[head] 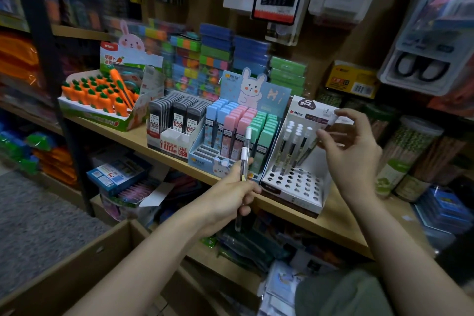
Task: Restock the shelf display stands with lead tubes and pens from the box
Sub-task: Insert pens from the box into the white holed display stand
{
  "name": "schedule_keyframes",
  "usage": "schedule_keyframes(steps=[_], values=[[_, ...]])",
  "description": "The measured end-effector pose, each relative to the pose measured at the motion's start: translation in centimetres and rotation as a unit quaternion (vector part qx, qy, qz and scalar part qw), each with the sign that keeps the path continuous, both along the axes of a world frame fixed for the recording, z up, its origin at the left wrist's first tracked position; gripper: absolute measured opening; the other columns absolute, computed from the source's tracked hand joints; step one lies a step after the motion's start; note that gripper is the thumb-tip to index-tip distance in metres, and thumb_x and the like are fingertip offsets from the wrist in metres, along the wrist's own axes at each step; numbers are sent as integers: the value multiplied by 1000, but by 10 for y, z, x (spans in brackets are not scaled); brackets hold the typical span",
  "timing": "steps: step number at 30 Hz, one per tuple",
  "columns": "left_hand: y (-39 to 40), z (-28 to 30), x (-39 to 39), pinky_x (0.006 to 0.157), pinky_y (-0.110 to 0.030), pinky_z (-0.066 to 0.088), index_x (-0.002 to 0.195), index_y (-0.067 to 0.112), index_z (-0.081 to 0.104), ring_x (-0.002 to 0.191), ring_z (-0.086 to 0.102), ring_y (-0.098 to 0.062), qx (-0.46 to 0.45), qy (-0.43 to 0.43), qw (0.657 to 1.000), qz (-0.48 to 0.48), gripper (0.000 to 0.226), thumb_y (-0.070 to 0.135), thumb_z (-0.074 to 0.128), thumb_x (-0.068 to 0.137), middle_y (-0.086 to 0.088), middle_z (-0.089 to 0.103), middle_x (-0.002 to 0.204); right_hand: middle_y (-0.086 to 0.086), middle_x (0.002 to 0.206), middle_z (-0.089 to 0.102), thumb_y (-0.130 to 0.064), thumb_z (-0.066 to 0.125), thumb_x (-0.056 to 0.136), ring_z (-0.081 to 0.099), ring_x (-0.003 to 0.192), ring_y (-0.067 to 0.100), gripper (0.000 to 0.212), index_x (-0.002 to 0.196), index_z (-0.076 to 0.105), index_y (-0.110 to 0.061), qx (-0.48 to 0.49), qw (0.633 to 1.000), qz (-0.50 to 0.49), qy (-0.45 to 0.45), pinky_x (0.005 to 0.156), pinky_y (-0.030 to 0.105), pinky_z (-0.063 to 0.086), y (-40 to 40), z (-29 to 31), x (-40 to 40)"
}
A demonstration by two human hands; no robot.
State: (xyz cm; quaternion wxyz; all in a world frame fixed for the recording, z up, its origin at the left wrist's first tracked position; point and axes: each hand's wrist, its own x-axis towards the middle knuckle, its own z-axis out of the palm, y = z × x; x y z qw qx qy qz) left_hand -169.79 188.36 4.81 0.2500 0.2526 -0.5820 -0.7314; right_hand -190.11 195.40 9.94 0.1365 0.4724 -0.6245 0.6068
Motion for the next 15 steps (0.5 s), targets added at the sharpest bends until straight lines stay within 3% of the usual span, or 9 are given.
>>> schedule_keyframes(steps=[7,13,15], values=[[3,1,0,52,-19,35,131,23,40,59,43,-8,-3,38,999,-9,35,3,36,102,-5,70,87,-12,89,69,-13,75,83,69,83,2,45,110,54,-42,18,1000,14,1,77,38,61,-11,-8,0],[0,0,0,51,-19,35,131,25,45,61,40,-8,-14,19,999,21,32,11,35,104,-5,61,86,-18,85,65,-14,77,81,66,78,-7,43,106,55,-42,35,999,2,23,71,15,57,-10,-8,-3],[1,0,-1,51,-19,35,128,26,48,63,40,-9,-9,18,999,27,31,11,35,104,-5,61,89,-21,87,64,-15,76,82,65,80,-9,41,107,56,-40,42,999,-2,31,71,14,55,-10,-9,-3]])
